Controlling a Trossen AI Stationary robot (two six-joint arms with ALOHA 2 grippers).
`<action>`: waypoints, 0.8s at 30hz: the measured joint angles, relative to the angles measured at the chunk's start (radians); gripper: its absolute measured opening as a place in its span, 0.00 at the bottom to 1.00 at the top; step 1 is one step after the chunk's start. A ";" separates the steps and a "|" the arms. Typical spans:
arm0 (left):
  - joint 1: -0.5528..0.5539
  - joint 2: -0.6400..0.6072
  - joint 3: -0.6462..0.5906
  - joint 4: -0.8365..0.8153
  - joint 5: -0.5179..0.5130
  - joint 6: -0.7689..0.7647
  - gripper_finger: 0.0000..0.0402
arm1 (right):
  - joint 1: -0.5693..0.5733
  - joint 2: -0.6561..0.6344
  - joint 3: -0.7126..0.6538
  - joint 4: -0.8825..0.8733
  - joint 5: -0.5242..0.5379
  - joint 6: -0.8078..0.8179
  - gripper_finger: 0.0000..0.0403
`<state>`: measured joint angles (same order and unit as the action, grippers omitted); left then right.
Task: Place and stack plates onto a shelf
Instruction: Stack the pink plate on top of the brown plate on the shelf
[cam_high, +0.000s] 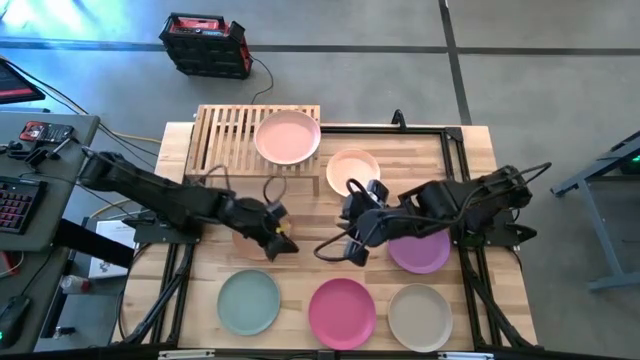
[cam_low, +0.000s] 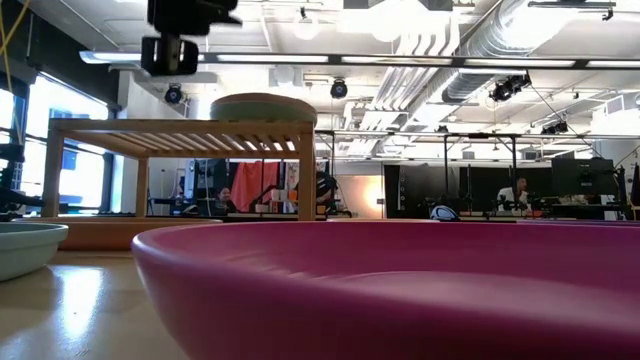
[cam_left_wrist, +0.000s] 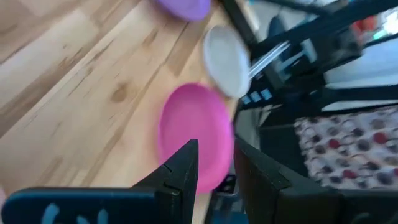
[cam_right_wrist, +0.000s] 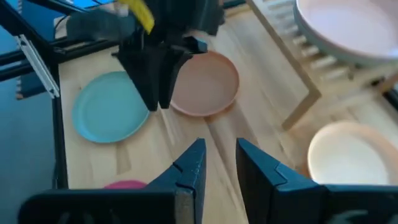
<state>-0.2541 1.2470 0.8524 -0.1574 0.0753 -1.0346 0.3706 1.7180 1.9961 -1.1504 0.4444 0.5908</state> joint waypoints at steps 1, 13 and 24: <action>-0.004 0.022 0.000 0.006 0.000 0.002 0.22 | 0.000 0.000 0.000 -0.013 0.000 0.023 0.17; -0.010 0.227 0.000 0.148 -0.002 0.035 0.22 | -0.001 0.001 0.000 -0.096 0.007 0.171 0.17; -0.015 0.347 0.001 0.284 -0.001 0.034 0.22 | -0.004 0.001 0.000 -0.096 0.027 0.172 0.17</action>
<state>-0.2688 1.5944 0.8532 0.1265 0.0747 -1.0003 0.3664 1.7187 1.9961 -1.2469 0.4713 0.7628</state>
